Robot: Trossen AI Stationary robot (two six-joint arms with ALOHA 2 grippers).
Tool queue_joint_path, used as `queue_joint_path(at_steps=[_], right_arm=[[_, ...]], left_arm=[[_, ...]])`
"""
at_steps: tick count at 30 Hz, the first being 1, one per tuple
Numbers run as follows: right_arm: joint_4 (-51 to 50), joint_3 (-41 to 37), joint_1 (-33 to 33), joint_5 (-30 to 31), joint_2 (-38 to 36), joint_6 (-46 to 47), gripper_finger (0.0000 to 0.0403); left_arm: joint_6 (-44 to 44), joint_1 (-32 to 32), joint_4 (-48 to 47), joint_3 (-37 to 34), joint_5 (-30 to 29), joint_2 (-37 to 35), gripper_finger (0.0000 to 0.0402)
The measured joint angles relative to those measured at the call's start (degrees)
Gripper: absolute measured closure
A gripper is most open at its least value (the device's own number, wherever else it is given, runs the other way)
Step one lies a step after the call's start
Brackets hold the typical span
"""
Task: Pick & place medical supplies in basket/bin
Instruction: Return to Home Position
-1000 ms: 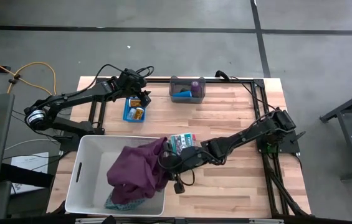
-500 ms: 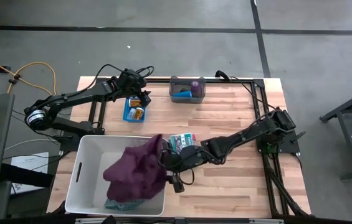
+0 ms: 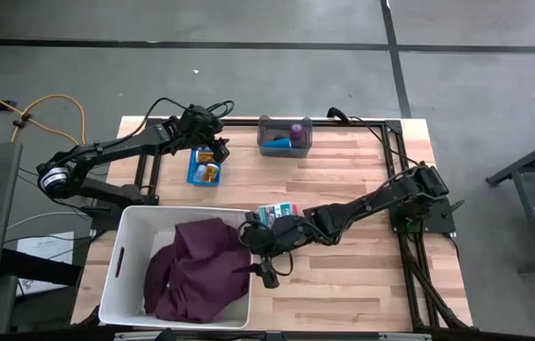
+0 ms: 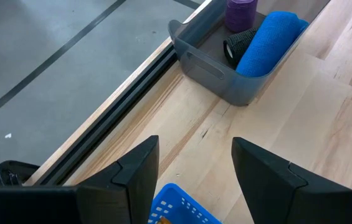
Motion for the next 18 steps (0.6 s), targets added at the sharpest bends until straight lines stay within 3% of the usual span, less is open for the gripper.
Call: queue_joint_path(at_steps=[12, 18], right_arm=[[-4.51, 0.0, -0.07, 2.7, -4.33, -9.12, 0.0167], [-16.87, 0.1, 0.82, 17.44, -12.28, -13.83, 0.0167]], left_arm=[[0.0, -0.01, 0.0, 0.0, 0.0, 0.0, 0.0208], [0.0, -0.02, 0.08, 0.0, 0.0, 0.0, 0.0208]])
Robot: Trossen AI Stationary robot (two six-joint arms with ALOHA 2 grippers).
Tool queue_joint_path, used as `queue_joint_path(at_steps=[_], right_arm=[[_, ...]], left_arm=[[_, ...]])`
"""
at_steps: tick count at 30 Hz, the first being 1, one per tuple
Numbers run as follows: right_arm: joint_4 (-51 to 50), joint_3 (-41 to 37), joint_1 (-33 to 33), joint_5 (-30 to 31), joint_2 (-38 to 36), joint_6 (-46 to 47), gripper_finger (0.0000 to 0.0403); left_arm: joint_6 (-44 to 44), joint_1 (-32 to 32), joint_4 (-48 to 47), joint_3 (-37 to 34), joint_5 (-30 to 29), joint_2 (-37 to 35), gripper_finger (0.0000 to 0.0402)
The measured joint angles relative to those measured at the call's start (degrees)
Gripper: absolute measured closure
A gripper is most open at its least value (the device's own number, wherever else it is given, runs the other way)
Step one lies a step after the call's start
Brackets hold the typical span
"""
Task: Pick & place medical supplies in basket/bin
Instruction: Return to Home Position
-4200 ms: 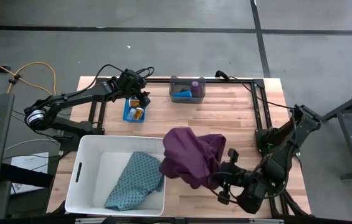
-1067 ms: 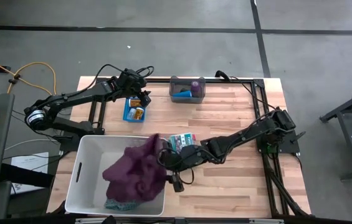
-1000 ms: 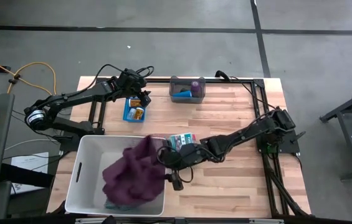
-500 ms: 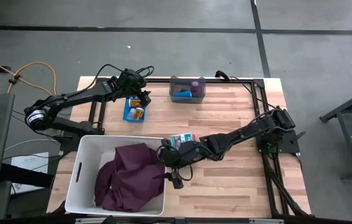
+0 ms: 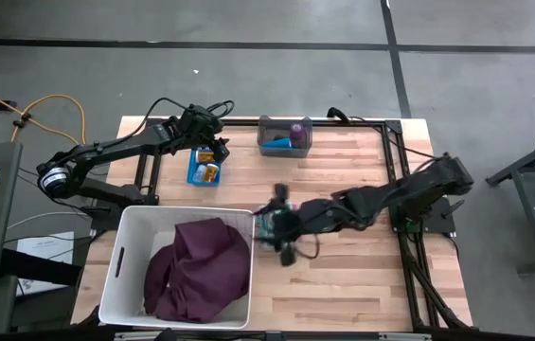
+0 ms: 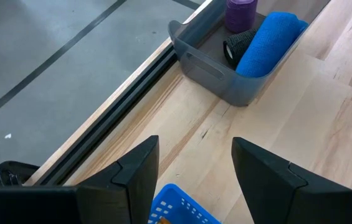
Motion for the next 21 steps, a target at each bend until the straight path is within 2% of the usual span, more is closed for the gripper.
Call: queue_joint_path(at_steps=[2, 4, 14, 21], right_arm=[[-4.68, -0.03, 0.8, 4.68, -2.24, 0.34, 0.0167], [-9.11, -0.01, 1.01, 6.93, -3.92, 1.34, 0.0167], [-19.11, -0.1, 1.47, 6.36, -4.86, 9.43, 0.0167], [-27.96, -0.12, 1.14, 6.6, -4.84, 20.99, 0.0167]], left_arm=[[0.0, 0.0, 0.3, 0.0, 0.0, 0.0, 0.0208], [0.0, 0.02, 0.72, 0.0, 0.0, 0.0, 0.0208], [0.0, 0.01, 0.91, 0.0, 0.0, 0.0, 0.0208], [0.0, 0.01, 0.86, 0.0, 0.0, 0.0, 0.0208]])
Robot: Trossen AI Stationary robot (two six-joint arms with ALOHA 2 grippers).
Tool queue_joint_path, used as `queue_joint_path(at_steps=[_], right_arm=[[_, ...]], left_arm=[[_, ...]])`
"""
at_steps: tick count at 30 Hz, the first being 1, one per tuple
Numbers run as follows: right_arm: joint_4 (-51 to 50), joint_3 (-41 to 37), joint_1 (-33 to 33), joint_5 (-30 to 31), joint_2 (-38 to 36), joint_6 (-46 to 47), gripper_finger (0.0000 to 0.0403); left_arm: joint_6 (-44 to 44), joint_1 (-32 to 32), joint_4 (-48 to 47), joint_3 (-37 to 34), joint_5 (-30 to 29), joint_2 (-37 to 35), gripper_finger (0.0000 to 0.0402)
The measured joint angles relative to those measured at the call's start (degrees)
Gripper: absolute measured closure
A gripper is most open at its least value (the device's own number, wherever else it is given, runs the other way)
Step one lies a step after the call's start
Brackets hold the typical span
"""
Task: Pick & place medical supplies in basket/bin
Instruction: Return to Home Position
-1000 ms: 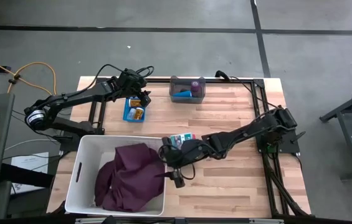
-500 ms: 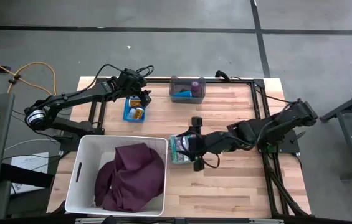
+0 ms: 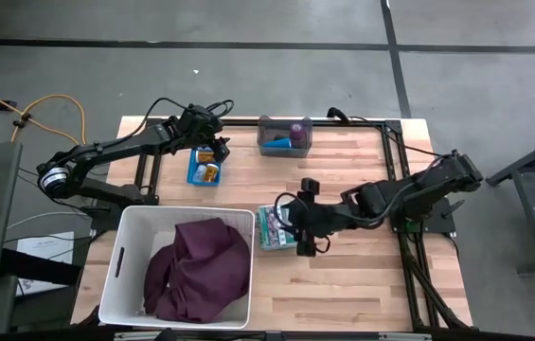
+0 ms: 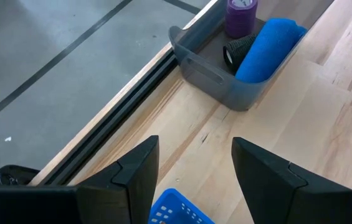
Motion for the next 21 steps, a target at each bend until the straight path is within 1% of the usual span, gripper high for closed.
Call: queue_joint_path(at_steps=[3, 5, 8, 11, 14, 17, 21], right_arm=[[-1.4, 0.0, 0.22, 0.5, 0.0, 3.36, 0.0167], [-2.14, -0.31, 1.09, 2.44, -0.55, 4.31, 0.0167], [-0.19, -3.35, 2.25, 6.1, -2.95, 4.63, 0.0167], [3.31, -9.72, 3.45, 9.32, -6.86, 6.3, 0.0167], [9.52, -17.54, 3.54, 11.41, -11.93, 7.44, 0.0167], [14.34, -25.27, 3.25, 11.14, -17.36, 7.17, 0.0167], [22.71, -35.32, 2.19, 10.14, -23.1, 3.76, 0.0167]], left_arm=[[0.0, -0.01, 0.0, 0.0, 0.0, 0.0, 0.0208], [0.0, -0.01, 0.0, 0.0, 0.0, 0.0, 0.0208], [0.0, -0.01, -0.02, 0.0, 0.0, 0.0, 0.0208], [0.0, 0.0, 0.04, 0.01, 0.0, 0.0, 0.0208], [-0.02, 0.01, 0.04, 0.0, 0.0, 0.0, 0.0208], [0.0, 0.0, 0.07, 0.0, 0.0, 0.0, 0.0208], [0.0, 0.01, 0.07, 0.0, 0.0, 0.0, 0.0208]])
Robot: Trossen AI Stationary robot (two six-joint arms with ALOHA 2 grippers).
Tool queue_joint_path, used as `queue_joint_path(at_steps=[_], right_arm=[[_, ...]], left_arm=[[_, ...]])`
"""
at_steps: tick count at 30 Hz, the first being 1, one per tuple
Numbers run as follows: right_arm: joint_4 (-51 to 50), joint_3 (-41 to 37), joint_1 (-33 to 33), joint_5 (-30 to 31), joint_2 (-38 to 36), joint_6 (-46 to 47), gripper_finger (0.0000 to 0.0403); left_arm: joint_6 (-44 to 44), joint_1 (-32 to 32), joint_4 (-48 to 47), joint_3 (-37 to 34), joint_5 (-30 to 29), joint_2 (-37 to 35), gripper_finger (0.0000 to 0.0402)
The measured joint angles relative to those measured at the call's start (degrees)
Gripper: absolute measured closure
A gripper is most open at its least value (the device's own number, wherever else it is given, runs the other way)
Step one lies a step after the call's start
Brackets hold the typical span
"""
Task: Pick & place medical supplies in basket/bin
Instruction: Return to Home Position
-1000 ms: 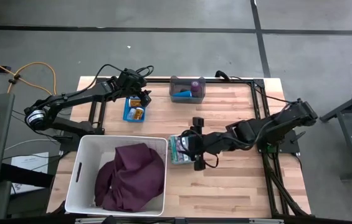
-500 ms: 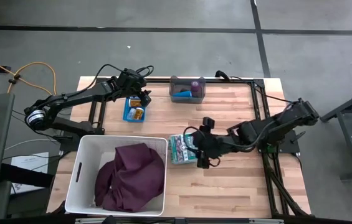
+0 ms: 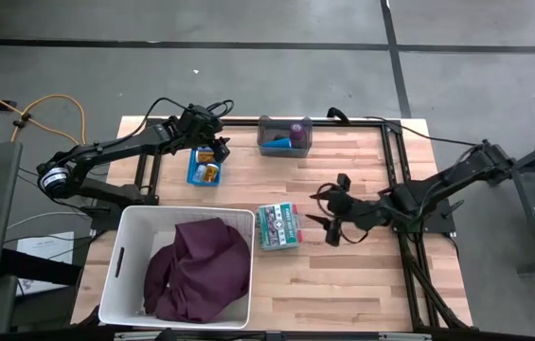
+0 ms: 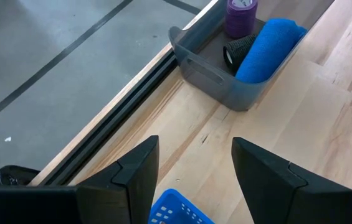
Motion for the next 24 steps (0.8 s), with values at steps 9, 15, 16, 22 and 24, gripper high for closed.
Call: queue_joint_path(at_steps=[9, 15, 16, 22, 24], right_arm=[[18.04, -17.61, -5.35, -4.31, -11.31, -4.4, 0.0167], [26.93, -23.98, -7.36, -4.17, -16.9, -7.02, 0.0167], [28.3, -24.84, -7.58, -4.18, -17.97, -7.82, 0.0167], [33.28, -29.39, -9.49, -4.12, -24.24, -11.56, 0.0167], [34.43, -30.38, -10.31, -4.1, -25.4, -12.22, 0.0167]], left_arm=[[0.0, 0.0, 0.02, 0.0, 0.0, 0.0, 0.0208], [0.0, 0.0, 0.07, 0.0, 0.0, 0.0, 0.0208], [0.0, 0.0, 0.07, 0.02, 0.0, 0.0, 0.0208], [0.0, 0.0, 0.18, 0.0, 0.0, 0.0, 0.0208], [0.0, -0.02, 0.24, 0.0, 0.0, 0.0, 0.0208]])
